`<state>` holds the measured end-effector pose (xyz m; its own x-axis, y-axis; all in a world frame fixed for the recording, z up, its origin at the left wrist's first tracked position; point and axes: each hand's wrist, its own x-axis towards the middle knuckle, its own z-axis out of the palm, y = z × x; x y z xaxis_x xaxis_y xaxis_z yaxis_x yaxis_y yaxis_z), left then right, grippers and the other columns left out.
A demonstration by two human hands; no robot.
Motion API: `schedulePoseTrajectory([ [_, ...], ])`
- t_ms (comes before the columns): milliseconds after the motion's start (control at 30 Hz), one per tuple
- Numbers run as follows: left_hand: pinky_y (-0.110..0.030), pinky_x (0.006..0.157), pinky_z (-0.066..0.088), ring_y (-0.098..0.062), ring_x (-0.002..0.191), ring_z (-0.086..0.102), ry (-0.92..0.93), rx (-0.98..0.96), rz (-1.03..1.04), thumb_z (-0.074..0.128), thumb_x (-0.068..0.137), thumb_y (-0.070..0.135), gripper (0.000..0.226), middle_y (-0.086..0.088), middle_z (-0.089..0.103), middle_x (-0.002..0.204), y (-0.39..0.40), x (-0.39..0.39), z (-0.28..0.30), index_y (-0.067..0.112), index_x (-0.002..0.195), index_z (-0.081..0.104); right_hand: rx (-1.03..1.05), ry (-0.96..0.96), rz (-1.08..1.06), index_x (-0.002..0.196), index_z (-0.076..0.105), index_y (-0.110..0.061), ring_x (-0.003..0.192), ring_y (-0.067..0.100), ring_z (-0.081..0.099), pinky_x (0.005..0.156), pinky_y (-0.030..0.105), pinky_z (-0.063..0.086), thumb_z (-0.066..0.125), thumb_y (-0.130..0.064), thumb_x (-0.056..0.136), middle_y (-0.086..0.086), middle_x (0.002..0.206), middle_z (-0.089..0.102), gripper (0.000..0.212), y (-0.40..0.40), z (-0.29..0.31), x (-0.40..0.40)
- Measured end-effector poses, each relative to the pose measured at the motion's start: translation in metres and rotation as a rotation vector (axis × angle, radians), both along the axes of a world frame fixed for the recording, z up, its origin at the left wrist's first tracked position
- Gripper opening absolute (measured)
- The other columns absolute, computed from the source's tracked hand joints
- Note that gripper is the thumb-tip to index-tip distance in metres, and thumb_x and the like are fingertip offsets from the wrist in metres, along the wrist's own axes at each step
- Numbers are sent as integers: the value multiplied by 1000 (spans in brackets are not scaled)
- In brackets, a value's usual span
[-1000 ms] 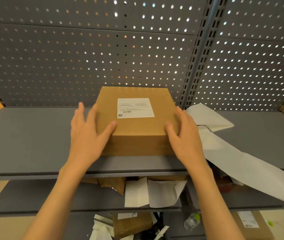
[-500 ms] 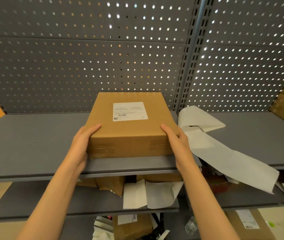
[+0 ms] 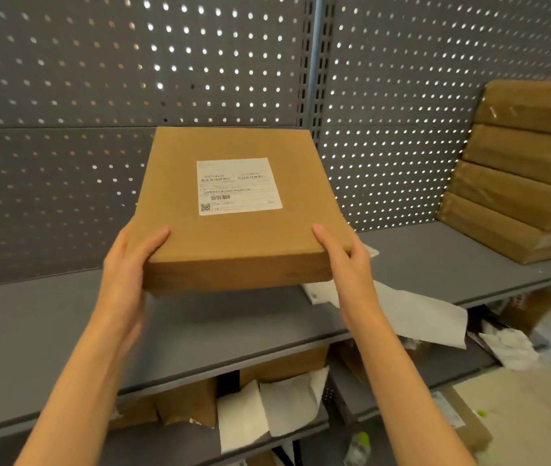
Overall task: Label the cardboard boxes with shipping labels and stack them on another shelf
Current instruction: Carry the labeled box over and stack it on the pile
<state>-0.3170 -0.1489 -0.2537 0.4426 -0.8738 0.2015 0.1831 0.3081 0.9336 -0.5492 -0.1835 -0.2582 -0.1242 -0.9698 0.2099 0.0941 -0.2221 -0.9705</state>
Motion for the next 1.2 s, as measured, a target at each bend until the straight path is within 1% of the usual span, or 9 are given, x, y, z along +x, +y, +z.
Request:
schedulePoseTrajectory([
  [100, -14, 66, 45, 2, 85, 60, -32, -71, -71, 61, 85, 23, 44, 11, 65, 107, -15, -17, 15, 17, 128, 55, -53, -2, -76, 139, 44, -26, 117, 7, 53, 94, 21, 45, 64, -41, 84, -9, 128, 57, 60, 1, 14, -21],
  [200, -22, 77, 41, -3, 98, 59, -30, -117, -161, 65, 80, 26, 49, 9, 64, 114, -29, -41, 26, 18, 128, 56, -108, -9, -175, 138, 46, -25, 114, 5, 53, 86, 19, 45, 63, -39, 84, -10, 125, 58, 58, 7, 27, -48],
  [333, -25, 70, 40, -2, 88, 59, -30, -141, -261, 63, 83, 28, 38, 14, 66, 105, -42, -87, 37, 25, 120, 60, -147, 3, -294, 138, 45, -26, 113, 5, 53, 92, 23, 45, 62, -41, 84, -10, 126, 58, 59, 19, 36, -91],
  [467, -26, 66, 40, -4, 88, 58, -69, -147, -367, 63, 79, 36, 48, 13, 64, 109, -45, -140, 46, 28, 126, 56, -146, -5, -381, 138, 46, -26, 115, 9, 54, 100, 33, 45, 64, -45, 80, -10, 126, 58, 63, 32, 41, -141],
  [633, -31, 77, 42, -11, 99, 57, -77, -154, -434, 64, 73, 42, 53, 8, 63, 117, -46, -208, 53, 30, 124, 56, -145, 4, -471, 140, 43, -26, 116, 7, 51, 92, 23, 45, 63, -45, 82, -11, 128, 55, 65, 45, 46, -206],
  [833, -25, 66, 39, -5, 86, 58, -59, -198, -439, 62, 73, 42, 55, 12, 64, 107, -45, -287, 64, 26, 126, 56, -174, 26, -469, 141, 40, -26, 107, -3, 49, 82, 15, 41, 60, -44, 84, -21, 113, 52, 63, 47, 62, -282],
  [967, -27, 67, 41, -9, 85, 59, -26, -222, -408, 61, 84, 31, 43, 10, 64, 102, -48, -327, 72, 20, 126, 56, -206, 72, -425, 140, 41, -27, 115, 5, 51, 98, 24, 43, 62, -51, 77, -14, 122, 56, 71, 40, 76, -325],
  [1067, -34, 67, 46, -11, 85, 59, -11, -232, -369, 59, 86, 31, 37, 11, 65, 97, -51, -351, 80, 23, 122, 59, -223, 92, -396, 140, 42, -28, 116, 6, 52, 99, 27, 44, 66, -58, 72, -11, 126, 56, 78, 33, 88, -350],
  [1200, -18, 58, 50, -4, 78, 61, -4, -272, -336, 58, 87, 29, 27, 14, 66, 91, -56, -376, 93, 27, 114, 61, -251, 77, -361, 139, 44, -27, 113, 6, 53, 95, 24, 45, 68, -56, 70, -9, 126, 57, 78, 24, 103, -377],
])
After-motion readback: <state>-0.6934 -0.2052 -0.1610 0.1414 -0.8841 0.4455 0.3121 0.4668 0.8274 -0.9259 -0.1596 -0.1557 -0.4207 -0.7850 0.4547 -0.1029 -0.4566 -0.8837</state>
